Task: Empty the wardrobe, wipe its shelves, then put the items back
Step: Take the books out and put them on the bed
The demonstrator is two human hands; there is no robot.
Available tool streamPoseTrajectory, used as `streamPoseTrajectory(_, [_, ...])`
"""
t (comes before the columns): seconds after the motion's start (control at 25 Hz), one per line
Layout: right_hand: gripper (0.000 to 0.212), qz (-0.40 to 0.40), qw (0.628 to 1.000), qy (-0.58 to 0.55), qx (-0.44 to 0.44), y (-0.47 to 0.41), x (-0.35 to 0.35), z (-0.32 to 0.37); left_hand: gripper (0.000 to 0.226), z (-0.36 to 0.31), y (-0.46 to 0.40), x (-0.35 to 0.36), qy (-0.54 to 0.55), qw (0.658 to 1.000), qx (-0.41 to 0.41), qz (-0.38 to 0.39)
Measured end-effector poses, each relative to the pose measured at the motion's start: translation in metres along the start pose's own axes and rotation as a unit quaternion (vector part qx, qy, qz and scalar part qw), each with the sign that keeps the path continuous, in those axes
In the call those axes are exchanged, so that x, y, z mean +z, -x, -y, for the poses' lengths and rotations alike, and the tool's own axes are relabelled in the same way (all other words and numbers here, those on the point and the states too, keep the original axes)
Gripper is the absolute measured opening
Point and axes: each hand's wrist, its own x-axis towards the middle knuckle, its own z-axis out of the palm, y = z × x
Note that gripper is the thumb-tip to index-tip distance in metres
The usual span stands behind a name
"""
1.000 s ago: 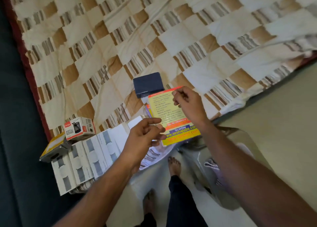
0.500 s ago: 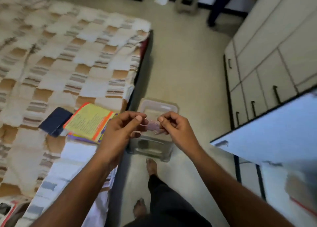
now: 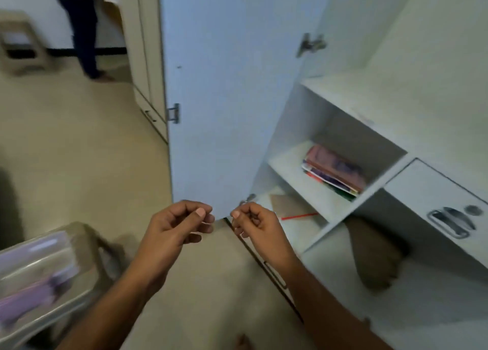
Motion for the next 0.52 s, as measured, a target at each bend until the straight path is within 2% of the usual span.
streamPoseTrajectory(0.2, [0.011, -0.089, 0.994, 0.02, 0.056, -0.025, -0.143, -0.05, 0.015, 0.015, -0.066, 0.135, -0.011, 0.997, -0.029, 0.069])
streamPoseTrajectory(0.36, [0.01, -0.146, 0.98, 0.027, 0.132, -0.053, -0.212, -0.081, 0.016, 0.027, -0.099, 0.202, -0.02, 0.992, -0.064, 0.107])
streamPoseTrajectory(0.44, [0.009, -0.172, 0.971, -0.002, 0.164, -0.075, -0.233, -0.096, 0.016, 0.03, -0.117, 0.221, -0.028, 0.989, -0.078, 0.121])
streamPoseTrajectory(0.52, [0.006, -0.217, 0.948, -0.089, 0.216, -0.103, -0.247, -0.109, 0.016, 0.033, -0.137, 0.231, -0.039, 0.987, -0.089, 0.127])
